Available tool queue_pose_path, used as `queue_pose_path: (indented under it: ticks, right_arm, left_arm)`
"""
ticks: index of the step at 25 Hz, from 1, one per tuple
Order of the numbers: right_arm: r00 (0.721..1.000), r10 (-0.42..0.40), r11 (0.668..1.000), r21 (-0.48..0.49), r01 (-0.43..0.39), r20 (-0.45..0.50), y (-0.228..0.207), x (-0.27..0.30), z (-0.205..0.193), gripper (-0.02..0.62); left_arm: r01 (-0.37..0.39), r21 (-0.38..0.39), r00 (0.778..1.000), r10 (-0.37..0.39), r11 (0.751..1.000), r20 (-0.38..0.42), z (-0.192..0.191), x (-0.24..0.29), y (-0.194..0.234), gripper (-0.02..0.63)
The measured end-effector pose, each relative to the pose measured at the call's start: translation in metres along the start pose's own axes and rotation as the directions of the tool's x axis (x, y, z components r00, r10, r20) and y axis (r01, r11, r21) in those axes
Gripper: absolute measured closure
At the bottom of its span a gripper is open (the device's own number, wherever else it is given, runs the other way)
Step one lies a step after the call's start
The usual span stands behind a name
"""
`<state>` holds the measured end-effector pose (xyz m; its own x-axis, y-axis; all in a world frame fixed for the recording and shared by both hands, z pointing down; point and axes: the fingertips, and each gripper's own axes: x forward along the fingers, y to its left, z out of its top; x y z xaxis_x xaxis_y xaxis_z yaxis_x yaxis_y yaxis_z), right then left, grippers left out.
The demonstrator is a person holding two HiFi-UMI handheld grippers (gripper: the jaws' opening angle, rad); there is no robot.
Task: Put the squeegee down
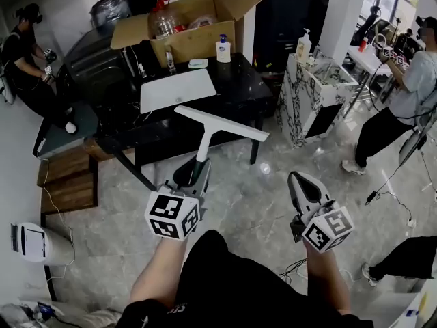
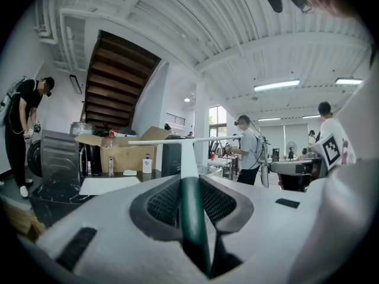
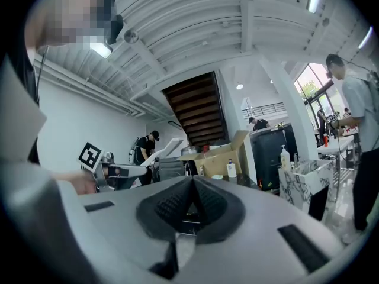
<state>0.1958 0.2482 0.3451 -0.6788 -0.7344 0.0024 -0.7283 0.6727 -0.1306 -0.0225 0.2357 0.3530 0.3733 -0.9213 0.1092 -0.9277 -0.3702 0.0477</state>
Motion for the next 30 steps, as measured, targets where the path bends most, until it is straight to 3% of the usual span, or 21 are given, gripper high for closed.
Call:
queue_pose_path:
  ticks: [12,19,30]
  right_arm:
    - [0.997,-0.008,1.000,0.021,0.010,-0.078,-0.030,0.082,-0.021,0.589]
    - [0.992,-0.062,0.998,0.005,0.063,-0.110,-0.065,0.183,-0.024,0.589]
    - [0.989,-0.082,0.997,0.004,0.083,-0.124,-0.084,0.333,-0.005,0.589]
  left_arm:
    - [0.044,-0.042,0.999,-0.044,0.998,0.004,-0.015,0.074,0.056,0.508]
    - [0.093,-0.046,0.996,-0.092,0.995,0.015,-0.005,0.154,0.133,0.508]
    - [0.145,-0.037,0.989,-0.145,0.989,0.019,0.030,0.248,0.250,0.508]
